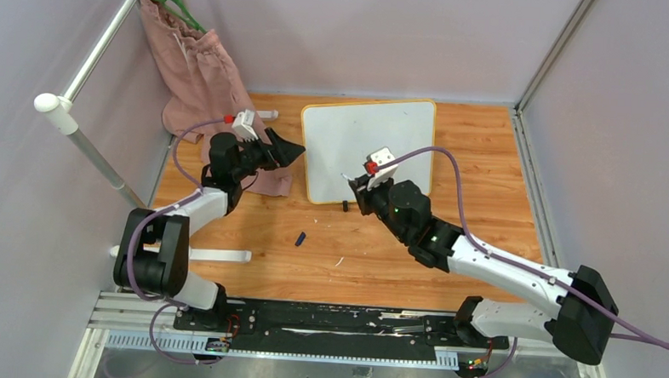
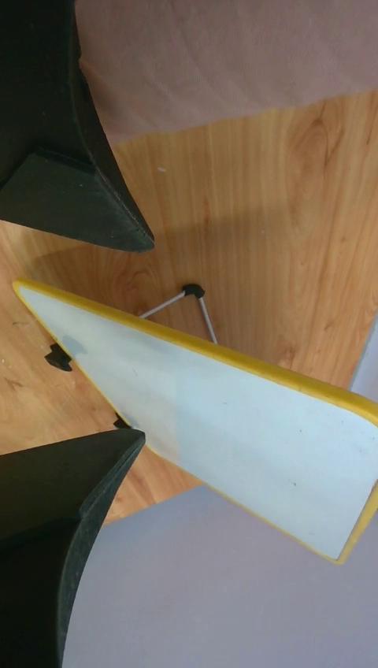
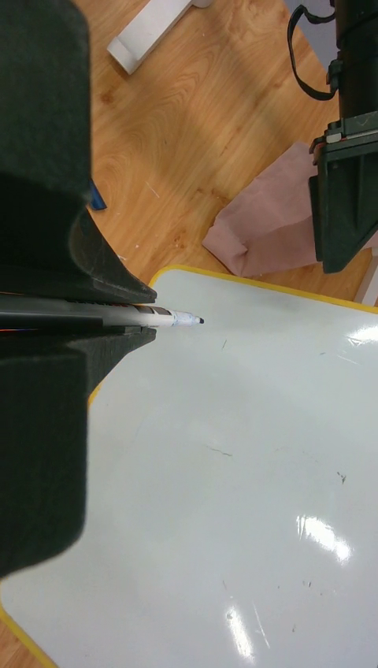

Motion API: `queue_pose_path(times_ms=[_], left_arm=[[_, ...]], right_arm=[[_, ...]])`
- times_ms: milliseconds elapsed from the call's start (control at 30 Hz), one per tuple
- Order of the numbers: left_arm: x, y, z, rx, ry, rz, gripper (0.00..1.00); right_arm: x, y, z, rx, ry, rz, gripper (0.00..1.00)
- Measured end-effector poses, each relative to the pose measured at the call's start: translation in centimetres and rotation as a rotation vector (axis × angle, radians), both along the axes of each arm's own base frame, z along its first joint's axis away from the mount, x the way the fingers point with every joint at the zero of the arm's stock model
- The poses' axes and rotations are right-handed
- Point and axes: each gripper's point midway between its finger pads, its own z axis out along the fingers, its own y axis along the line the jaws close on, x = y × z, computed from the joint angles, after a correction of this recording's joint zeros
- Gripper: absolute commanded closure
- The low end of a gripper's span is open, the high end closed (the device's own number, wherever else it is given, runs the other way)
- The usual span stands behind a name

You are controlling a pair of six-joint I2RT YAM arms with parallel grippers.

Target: Write a sentence on the whiteboard

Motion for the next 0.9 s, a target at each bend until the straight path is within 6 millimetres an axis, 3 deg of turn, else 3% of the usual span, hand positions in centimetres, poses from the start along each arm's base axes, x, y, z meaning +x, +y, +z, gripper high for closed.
queue_pose_path(times_ms=[233, 567, 900], left_arm=[[0.2, -1.0, -0.1, -0.038, -0.022, -0.06, 0.22], [0.8, -2.1, -3.1, -0.128, 0.021, -0.108, 0.32], [0.6, -2.5, -2.8, -0.192, 0.006, -0.125, 0.36]], right_arm=[[1.4, 1.5, 0.7, 0.027, -0.017, 0.008, 1.0], [2.8, 2.8, 1.6, 0.058, -0.032, 0.02, 1.0], [5.1, 4.4, -0.7, 0.052, -0.031, 0.0, 1.0]])
